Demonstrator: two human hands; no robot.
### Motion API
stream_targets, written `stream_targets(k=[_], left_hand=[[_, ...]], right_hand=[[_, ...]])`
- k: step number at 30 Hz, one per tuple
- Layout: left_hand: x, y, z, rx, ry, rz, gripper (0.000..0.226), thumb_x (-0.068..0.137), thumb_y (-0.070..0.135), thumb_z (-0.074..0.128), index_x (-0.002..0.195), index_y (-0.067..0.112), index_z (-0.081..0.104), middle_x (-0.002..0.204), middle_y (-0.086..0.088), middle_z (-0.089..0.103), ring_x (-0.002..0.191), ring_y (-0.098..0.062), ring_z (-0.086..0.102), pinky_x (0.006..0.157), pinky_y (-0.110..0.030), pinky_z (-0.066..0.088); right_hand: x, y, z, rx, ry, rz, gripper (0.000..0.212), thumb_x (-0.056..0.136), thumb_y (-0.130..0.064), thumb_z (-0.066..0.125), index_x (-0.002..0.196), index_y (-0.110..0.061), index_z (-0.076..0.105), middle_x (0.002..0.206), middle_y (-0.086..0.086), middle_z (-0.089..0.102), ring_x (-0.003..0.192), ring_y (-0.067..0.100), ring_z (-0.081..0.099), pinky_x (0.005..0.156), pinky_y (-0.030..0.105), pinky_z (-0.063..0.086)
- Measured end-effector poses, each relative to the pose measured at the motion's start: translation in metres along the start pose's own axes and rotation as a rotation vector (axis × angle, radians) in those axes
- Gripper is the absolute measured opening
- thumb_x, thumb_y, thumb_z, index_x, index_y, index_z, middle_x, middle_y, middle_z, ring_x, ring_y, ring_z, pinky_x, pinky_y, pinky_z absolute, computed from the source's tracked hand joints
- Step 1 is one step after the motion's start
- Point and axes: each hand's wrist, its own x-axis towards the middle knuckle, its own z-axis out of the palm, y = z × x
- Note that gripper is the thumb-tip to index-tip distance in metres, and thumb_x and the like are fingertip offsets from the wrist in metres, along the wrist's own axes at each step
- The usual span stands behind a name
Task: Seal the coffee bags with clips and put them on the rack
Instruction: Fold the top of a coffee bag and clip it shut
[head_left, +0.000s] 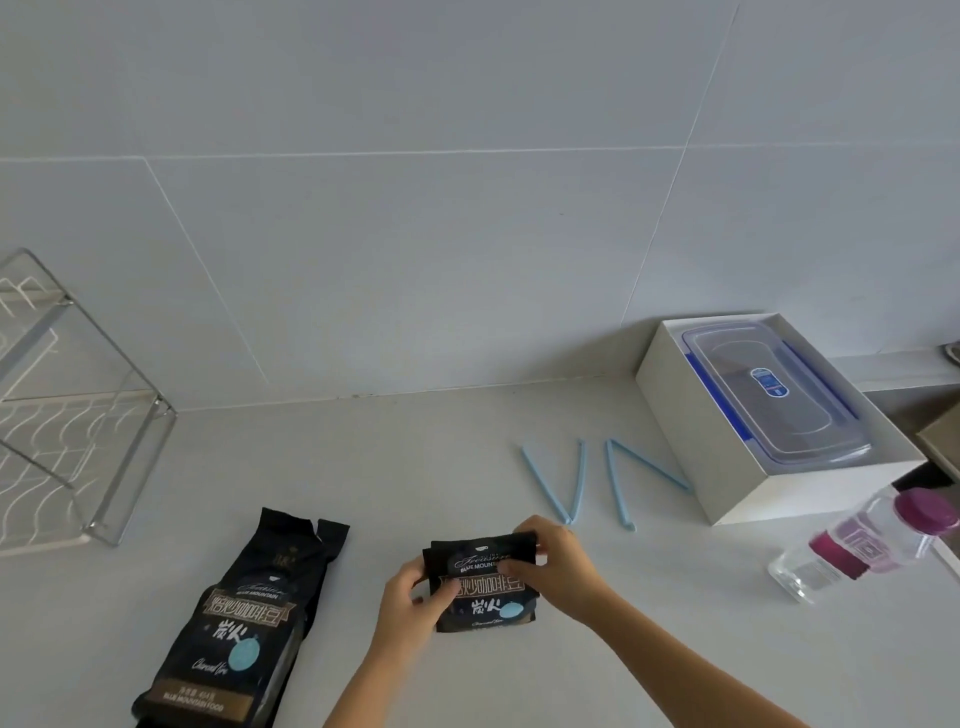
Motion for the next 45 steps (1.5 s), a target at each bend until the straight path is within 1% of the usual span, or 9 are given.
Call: stream_targets(k=[4,9,11,14,17,21,25,30,45], left_hand=[[-0.001,0.0,0.003,-0.032,0.007,-0.01,0.027,0.082,0.0,0.066,0.107,0.008,0.062,0.103,-0.003,0.067,0.097,-0.005,0.057,0.062,-0.007,0.047],[-0.001,-0.001,0.003,-0.075,0.008,-0.016,0.022,0.082,0.004,0.066,0.101,0.015,0.063,0.1,0.002,0.067,0.096,-0.004,0.058,0.066,-0.014,0.05],[-0.001,-0.001,0.005,-0.078,0.027,-0.013,0.019,0.084,0.008,0.066,0.099,0.019,0.063,0.1,0.001,0.068,0.096,-0.007,0.06,0.068,-0.019,0.05],[-0.001,-0.003,0.007,-0.092,0.051,-0.004,0.016,0.084,0.009,0.065,0.099,0.015,0.064,0.102,-0.006,0.069,0.098,-0.018,0.063,0.069,-0.024,0.056],[0.0,-0.004,0.008,-0.097,0.062,-0.006,0.016,0.082,0.012,0.068,0.098,0.012,0.065,0.102,-0.01,0.069,0.099,-0.024,0.064,0.08,-0.04,0.057],[0.002,-0.003,0.008,-0.142,0.048,-0.075,0.021,0.076,0.017,0.075,0.095,0.014,0.066,0.098,-0.008,0.07,0.094,-0.023,0.066,0.079,-0.044,0.057],[-0.001,-0.001,0.009,-0.194,0.049,-0.115,0.019,0.076,0.017,0.074,0.093,0.012,0.068,0.094,-0.009,0.073,0.087,-0.023,0.069,0.064,-0.031,0.058],[0.0,0.003,0.01,-0.22,0.053,-0.112,0.015,0.077,0.018,0.074,0.091,0.014,0.068,0.091,-0.008,0.073,0.077,-0.016,0.068,0.056,-0.02,0.055],[0.007,-0.001,0.015,-0.248,0.051,-0.079,0.006,0.082,0.02,0.068,0.087,0.022,0.065,0.099,-0.011,0.069,0.085,-0.016,0.067,0.055,-0.016,0.051]], right_hand=[[0.003,0.001,0.002,0.012,-0.005,0.024,0.015,0.077,-0.016,0.072,0.085,-0.011,0.06,0.09,0.006,0.066,0.086,0.021,0.064,0.075,0.033,0.056],[0.015,0.011,-0.022,0.449,-0.354,0.224,0.018,0.089,-0.035,0.06,0.096,-0.021,0.07,0.1,0.0,0.072,0.098,0.013,0.066,0.087,0.029,0.051],[0.025,0.019,-0.029,0.489,-0.194,0.262,0.026,0.092,-0.039,0.053,0.106,-0.022,0.067,0.111,0.005,0.069,0.104,0.016,0.063,0.085,0.03,0.052],[0.04,0.041,-0.031,0.177,0.174,0.297,0.031,0.094,-0.026,0.053,0.124,-0.019,0.054,0.121,0.011,0.054,0.106,0.024,0.056,0.079,0.029,0.045],[0.038,0.066,-0.027,-0.204,0.136,0.327,0.049,0.091,-0.027,0.056,0.137,-0.022,0.039,0.127,0.01,0.037,0.105,0.022,0.049,0.083,0.029,0.046],[0.022,0.087,-0.015,-0.405,0.244,0.274,0.032,0.084,-0.035,0.065,0.111,-0.027,0.051,0.11,-0.002,0.04,0.086,0.014,0.05,0.059,0.021,0.045],[0.015,0.093,-0.016,-0.284,0.279,0.249,0.014,0.083,-0.03,0.067,0.083,-0.024,0.055,0.095,-0.004,0.05,0.075,0.013,0.053,0.055,0.023,0.042],[0.007,0.077,-0.041,0.136,0.172,0.2,0.011,0.086,-0.007,0.063,0.079,-0.014,0.059,0.075,0.002,0.063,0.062,0.012,0.057,0.054,0.02,0.041],[-0.031,0.003,-0.063,-0.136,0.072,-0.124,0.014,0.082,-0.013,0.069,0.083,-0.027,0.068,0.083,-0.009,0.07,0.078,0.006,0.064,0.069,0.019,0.054]])
